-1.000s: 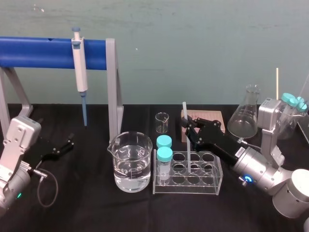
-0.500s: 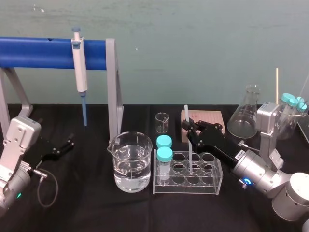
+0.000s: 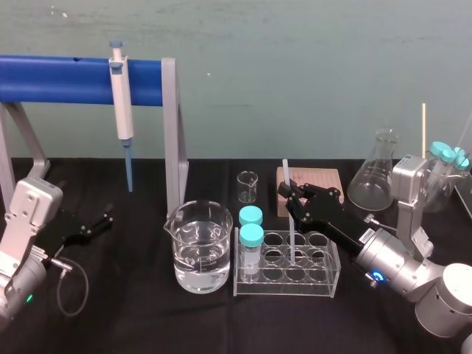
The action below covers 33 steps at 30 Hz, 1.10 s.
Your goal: Pick up the stirring rod with one hand, then place it down.
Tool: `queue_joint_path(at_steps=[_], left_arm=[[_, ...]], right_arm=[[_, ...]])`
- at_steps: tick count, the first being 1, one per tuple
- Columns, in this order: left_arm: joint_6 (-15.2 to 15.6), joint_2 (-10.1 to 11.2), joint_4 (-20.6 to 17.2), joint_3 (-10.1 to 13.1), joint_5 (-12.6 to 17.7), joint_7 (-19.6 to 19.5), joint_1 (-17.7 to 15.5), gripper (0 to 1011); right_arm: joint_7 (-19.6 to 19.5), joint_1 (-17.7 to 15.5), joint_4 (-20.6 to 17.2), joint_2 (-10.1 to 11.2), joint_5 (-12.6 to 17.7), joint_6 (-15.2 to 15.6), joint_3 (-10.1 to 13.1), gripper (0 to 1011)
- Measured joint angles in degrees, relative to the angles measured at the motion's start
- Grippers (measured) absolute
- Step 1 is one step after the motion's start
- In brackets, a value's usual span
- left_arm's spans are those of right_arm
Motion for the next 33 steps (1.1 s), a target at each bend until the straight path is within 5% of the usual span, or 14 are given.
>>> queue_joint_path(at_steps=[5, 23, 33], left_arm=[[0.0, 0.0, 0.0, 0.0, 0.0, 0.0, 0.0, 1000], [0.0, 0.0, 0.0, 0.0, 0.0, 0.0, 0.0, 1000], [0.0, 0.0, 0.0, 0.0, 0.0, 0.0, 0.0, 1000]], right_arm=[[0.04, 0.02, -0.02, 0.02, 0.09, 0.0, -0.03, 153], [0.15, 0.07, -0.07, 0.06, 0.2, 0.0, -0.04, 754], [-0.53, 0.02, -0.56, 0.14, -0.1, 0.11, 0.26, 990]])
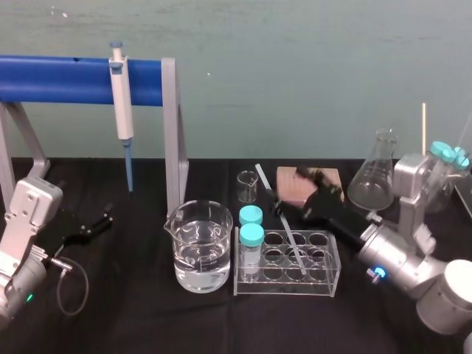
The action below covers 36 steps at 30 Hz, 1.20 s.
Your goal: Pick up the stirring rod with one hand, then place it down.
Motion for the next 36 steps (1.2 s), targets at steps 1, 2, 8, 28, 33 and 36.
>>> queue_joint_path(at_steps=[1, 2, 8, 28, 33, 36], left_arm=[[0.0, 0.0, 0.0, 0.0, 0.0, 0.0, 0.0, 1000], [0.0, 0.0, 0.0, 0.0, 0.0, 0.0, 0.0, 1000], [0.0, 0.0, 0.0, 0.0, 0.0, 0.0, 0.0, 1000], [0.0, 0.0, 0.0, 0.0, 0.0, 0.0, 0.0, 1000], [0.0, 0.0, 0.0, 0.0, 0.0, 0.0, 0.0, 1000], [0.0, 0.0, 0.0, 0.0, 0.0, 0.0, 0.0, 1000]], right_arm=[[-1.68, -0.28, -1.19, 0.13, -0.52, 0.08, 0.76, 1003], [-2.71, -0.52, -1.78, 0.17, -0.86, 0.12, 1.12, 1003], [-14.09, -3.32, -6.9, 0.42, -5.89, 0.63, 4.59, 1003], [-32.14, -8.67, -8.72, -1.47, -13.99, 6.83, 9.89, 1003], [-31.96, -8.6, -8.79, -1.41, -13.93, 6.69, 9.81, 1003], [-31.81, -8.55, -8.83, -1.39, -13.81, 6.56, 9.76, 1003]])
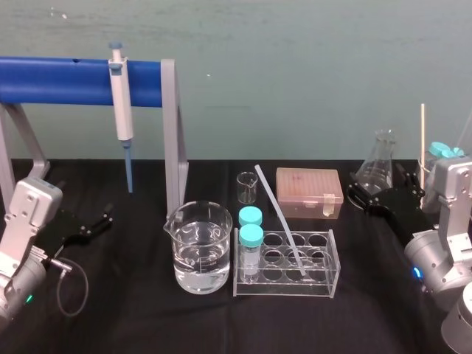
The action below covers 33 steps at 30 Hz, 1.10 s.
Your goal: Pick up the stirring rod with one hand, then place it down.
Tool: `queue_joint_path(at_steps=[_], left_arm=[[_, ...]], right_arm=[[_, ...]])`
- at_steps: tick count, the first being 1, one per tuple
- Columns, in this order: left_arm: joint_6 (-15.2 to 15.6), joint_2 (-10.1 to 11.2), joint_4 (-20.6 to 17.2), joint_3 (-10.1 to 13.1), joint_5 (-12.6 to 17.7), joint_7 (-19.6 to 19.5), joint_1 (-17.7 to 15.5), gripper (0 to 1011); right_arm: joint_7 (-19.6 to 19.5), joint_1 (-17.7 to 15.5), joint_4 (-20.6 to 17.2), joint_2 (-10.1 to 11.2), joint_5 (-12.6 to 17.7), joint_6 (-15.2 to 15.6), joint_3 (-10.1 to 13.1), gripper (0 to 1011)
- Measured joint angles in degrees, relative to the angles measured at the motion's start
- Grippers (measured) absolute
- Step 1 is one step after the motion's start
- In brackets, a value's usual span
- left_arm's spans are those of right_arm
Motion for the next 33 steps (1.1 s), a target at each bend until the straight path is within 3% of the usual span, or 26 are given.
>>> queue_joint_path(at_steps=[33], left_arm=[[0.0, 0.0, 0.0, 0.0, 0.0, 0.0, 0.0, 1000]], right_arm=[[0.35, 0.12, -0.12, 0.09, 0.21, -0.25, -0.12, 1003]])
